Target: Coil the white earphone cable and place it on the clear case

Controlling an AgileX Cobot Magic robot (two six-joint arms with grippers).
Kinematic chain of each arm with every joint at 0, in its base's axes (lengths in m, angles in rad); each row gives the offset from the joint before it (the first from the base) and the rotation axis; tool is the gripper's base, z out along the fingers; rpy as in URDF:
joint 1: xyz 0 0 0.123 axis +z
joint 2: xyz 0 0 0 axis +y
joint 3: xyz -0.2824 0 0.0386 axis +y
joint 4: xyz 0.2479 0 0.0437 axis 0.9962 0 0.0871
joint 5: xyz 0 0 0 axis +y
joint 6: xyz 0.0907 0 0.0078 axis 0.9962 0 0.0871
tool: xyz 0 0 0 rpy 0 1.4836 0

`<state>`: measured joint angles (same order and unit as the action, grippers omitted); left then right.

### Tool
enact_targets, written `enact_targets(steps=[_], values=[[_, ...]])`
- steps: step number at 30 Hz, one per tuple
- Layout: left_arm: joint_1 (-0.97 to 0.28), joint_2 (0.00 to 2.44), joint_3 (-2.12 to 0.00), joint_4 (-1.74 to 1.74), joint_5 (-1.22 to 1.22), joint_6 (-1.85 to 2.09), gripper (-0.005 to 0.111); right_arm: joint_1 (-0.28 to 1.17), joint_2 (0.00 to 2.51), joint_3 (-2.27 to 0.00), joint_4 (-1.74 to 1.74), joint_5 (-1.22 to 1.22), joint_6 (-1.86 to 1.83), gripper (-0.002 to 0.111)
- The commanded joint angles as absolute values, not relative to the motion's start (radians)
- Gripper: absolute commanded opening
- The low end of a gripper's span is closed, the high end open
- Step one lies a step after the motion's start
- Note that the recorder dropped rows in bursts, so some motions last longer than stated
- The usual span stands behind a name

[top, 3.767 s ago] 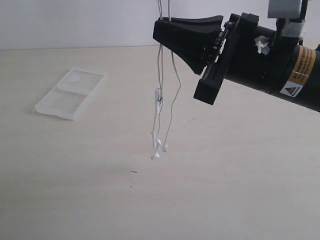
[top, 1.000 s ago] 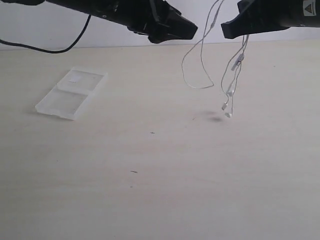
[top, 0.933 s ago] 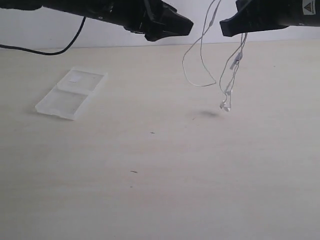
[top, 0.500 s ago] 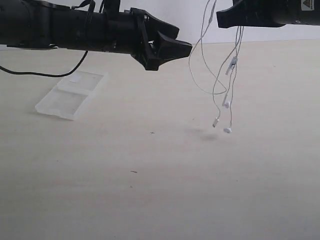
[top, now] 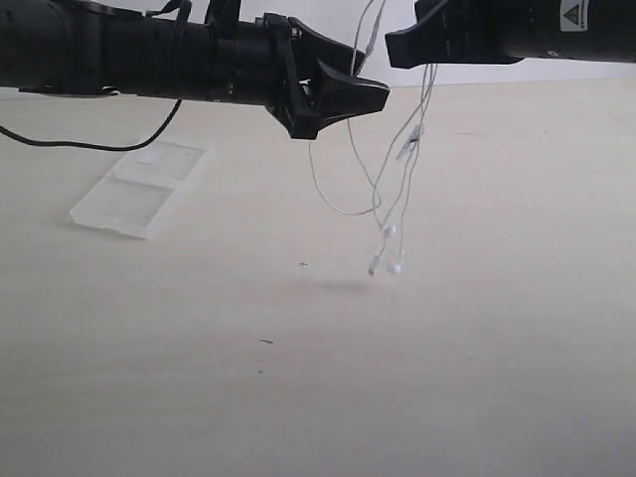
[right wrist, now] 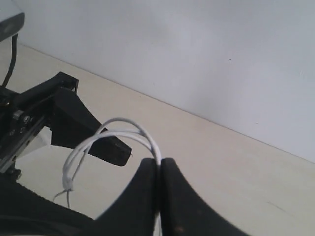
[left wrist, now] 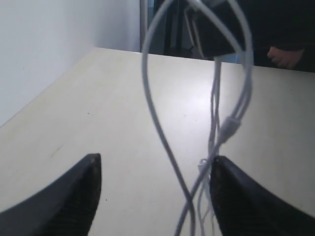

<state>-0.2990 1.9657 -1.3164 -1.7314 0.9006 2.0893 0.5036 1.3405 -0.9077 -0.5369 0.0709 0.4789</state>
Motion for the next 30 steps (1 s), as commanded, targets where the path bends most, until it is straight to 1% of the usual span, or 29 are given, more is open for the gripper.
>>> enact_targets(steps=[1,9,21,30], values=[[-0.313,1.991,-1.325,-1.744,0.925,2.086,0.062,0.506,1.325,-0.915,-0.528,0.048,0.473,0.0],[-0.36,2.044,-1.325,-1.744,0.934,2.095,0.062,0.506,1.321,-0.915,-0.528,0.05,0.473,0.0],[-0.377,2.059,-1.334,-1.744,0.934,2.095,0.062,0.506,1.321,-0.915,-0.496,0.032,0.475,0.0],[-0.421,2.059,-1.363,-1.744,0.868,2.095,0.062,0.506,1.321,-0.915,-0.442,0.017,0.481,0.0]])
